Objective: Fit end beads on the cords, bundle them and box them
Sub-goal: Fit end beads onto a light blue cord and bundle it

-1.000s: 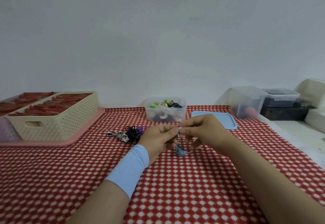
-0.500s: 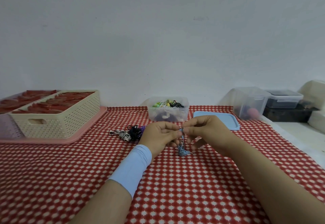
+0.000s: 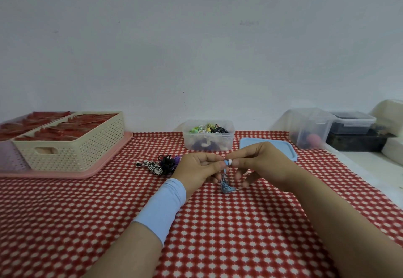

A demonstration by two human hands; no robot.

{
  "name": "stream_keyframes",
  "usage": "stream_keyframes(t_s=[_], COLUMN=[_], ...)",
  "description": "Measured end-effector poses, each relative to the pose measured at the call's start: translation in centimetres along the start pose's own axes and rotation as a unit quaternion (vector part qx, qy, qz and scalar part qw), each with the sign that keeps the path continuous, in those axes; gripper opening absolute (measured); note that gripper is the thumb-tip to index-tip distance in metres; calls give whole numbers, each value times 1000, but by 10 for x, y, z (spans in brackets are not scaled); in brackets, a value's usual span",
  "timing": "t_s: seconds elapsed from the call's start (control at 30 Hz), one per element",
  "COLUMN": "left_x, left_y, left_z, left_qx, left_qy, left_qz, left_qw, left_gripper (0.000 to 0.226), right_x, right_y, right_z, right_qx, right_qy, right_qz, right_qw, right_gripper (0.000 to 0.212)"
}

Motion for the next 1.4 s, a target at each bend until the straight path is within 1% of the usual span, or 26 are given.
stream_keyframes(t_s=[0.17, 0.37, 0.5, 0.7, 0.77, 0.83, 0.93, 0.97, 1.07, 1.1, 1.23, 1.4], left_x=[4, 6, 5, 4, 3, 3, 6, 7, 4, 4, 6, 4], left_y=[0, -3, -4, 0, 2, 3, 3, 3, 3, 3, 1, 1], left_z=[-2, -2, -3, -2, -2, -2, -2, -3, -5, -5, -4, -2], left_qx=[34, 79, 100, 113, 109, 103, 92, 85, 65, 61, 50, 46], left_qy=[-7, 1, 6, 5, 4, 2, -10, -16, -35, -40, -54, -45], left_qz=[-7, -73, -104, -110, -85, -69, -79, -56, 64, 80, 75, 103], left_qw=[999, 994, 990, 988, 990, 992, 993, 995, 995, 994, 994, 993], left_gripper=[11, 12, 9, 13, 11, 10, 12, 14, 16, 15, 11, 13], right_x=[0, -5, -9, -13, -14, -15, -16, -16, -12, -11, -8, -5], right_y=[-2, -1, 0, -2, -3, -3, 0, 1, 5, 7, 10, 9], right_z=[0, 2, 2, 0, -1, -2, -3, -4, -6, -7, -7, -6], right_qx=[6, 43, 64, 74, 67, 60, 49, 34, -15, -26, -48, -37], right_qy=[14, 52, 95, 156, 161, 159, 149, 133, 58, 39, -5, -16], right_qz=[7, 18, 6, -11, -34, -44, -15, -24, -70, -67, -35, -18], right_qw=[1000, 998, 993, 985, 984, 984, 987, 990, 996, 997, 998, 999], right_gripper=[14, 11, 8, 9, 9, 9, 9, 10, 13, 13, 11, 12])
Point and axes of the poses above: each hand's wrist, its own z-axis away from the middle knuckle, its own y-axis out of the palm, x = y × z, the point moved 3 cm from there along -z, towards the middle knuckle, and after that the axes turned 7 degrees about -z, right-handed, at the moved point
